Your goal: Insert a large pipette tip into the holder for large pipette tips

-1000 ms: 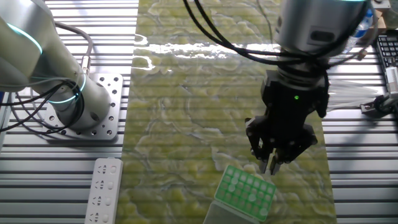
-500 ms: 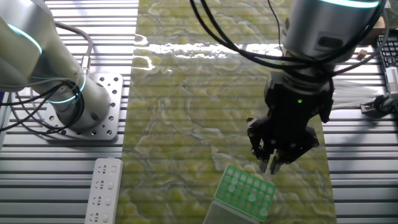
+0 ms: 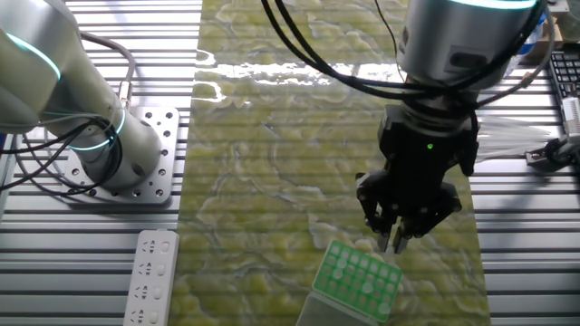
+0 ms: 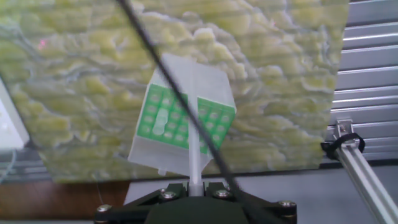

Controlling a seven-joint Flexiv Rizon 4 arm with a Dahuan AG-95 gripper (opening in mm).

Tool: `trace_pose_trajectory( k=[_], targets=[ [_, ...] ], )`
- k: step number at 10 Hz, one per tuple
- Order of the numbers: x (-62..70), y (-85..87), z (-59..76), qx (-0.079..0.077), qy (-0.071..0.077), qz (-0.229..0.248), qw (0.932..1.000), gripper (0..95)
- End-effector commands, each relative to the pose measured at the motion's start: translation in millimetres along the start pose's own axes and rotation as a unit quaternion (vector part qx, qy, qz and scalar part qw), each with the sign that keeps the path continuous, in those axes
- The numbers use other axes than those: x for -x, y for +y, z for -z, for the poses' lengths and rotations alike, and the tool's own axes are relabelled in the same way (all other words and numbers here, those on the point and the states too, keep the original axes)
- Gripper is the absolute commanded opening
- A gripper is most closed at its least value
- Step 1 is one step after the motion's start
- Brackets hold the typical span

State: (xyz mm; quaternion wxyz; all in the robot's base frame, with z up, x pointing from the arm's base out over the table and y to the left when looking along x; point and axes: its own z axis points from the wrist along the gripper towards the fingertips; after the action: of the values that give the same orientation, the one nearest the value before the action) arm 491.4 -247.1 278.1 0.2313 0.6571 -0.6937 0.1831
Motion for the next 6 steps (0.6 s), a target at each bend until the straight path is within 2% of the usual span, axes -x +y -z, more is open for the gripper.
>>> trace_pose_trajectory(
  k=[1, 3, 4, 6],
  targets=[
    [-17.2, 3.0, -11.7, 0.0, 0.009, -0.003, 1.0, 0.0],
    [-27.0, 4.2, -13.6, 0.003, 0.022, -0.009, 0.9997, 0.0],
    [-29.2, 4.5, -13.9, 0.003, 0.024, -0.009, 0.9997, 0.0],
    [-41.1, 6.5, -15.3, 0.006, 0.042, -0.013, 0.999, 0.0]
  ],
)
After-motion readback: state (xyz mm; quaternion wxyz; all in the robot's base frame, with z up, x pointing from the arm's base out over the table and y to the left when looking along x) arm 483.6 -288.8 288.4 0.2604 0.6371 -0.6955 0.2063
